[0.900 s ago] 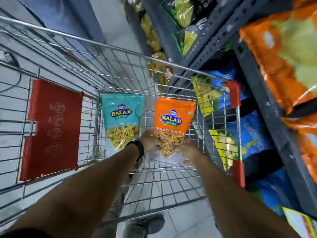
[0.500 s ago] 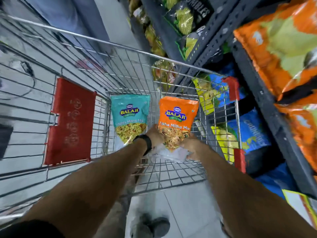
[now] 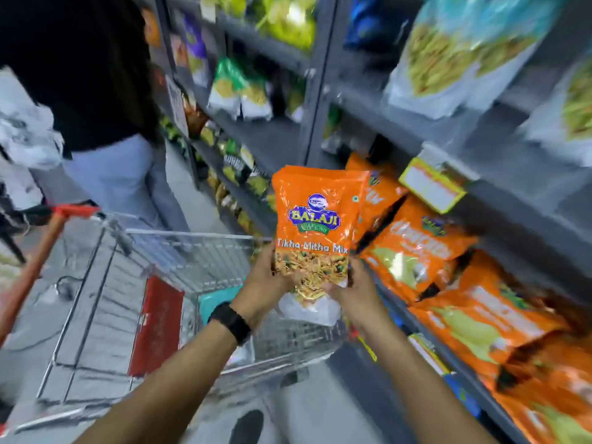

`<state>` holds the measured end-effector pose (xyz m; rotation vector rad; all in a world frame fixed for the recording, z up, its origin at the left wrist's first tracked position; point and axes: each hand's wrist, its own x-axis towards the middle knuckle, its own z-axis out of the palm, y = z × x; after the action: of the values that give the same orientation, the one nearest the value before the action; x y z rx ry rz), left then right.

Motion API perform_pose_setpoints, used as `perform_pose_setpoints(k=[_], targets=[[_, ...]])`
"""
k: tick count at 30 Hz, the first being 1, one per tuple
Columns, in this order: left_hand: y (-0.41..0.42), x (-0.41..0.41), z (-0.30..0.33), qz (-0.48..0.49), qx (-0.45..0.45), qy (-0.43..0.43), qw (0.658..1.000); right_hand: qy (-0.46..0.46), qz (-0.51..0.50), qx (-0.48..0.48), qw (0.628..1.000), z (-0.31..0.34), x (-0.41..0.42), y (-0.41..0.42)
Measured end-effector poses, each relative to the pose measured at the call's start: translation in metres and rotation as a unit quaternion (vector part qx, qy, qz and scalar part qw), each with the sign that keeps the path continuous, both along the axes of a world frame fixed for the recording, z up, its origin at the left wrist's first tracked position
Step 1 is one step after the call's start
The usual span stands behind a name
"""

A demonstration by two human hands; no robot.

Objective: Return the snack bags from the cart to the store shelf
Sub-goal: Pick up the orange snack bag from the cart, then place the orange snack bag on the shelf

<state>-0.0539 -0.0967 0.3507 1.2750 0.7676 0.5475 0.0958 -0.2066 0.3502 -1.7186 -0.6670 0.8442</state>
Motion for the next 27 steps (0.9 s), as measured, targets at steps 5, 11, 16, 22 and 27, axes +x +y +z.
perform_pose_setpoints(k=[5, 11, 16, 22, 27], targets=[[-0.061, 0.04, 0.129, -0.069, 0.144, -0.111, 0.981, -0.13, -0.072, 0.124, 0.981, 0.131, 0.031, -0.089], [-0.15, 0.137, 0.223, -0.175, 0.209, -0.201, 0.941, -0.254, -0.208, 0.189, 0.926, 0.231, 0.077, -0.211], [-0.238, 0.231, 0.256, -0.249, 0.206, -0.247, 0.914, -0.254, -0.331, 0.215, 0.883, 0.259, 0.124, -0.303], [-0.306, 0.307, 0.249, -0.309, 0.195, -0.234, 0.901, -0.223, -0.435, 0.214, 0.846, 0.25, 0.17, -0.36], [-0.324, 0.321, 0.24, -0.322, 0.183, -0.18, 0.911, -0.208, -0.45, 0.193, 0.846, 0.233, 0.183, -0.368]])
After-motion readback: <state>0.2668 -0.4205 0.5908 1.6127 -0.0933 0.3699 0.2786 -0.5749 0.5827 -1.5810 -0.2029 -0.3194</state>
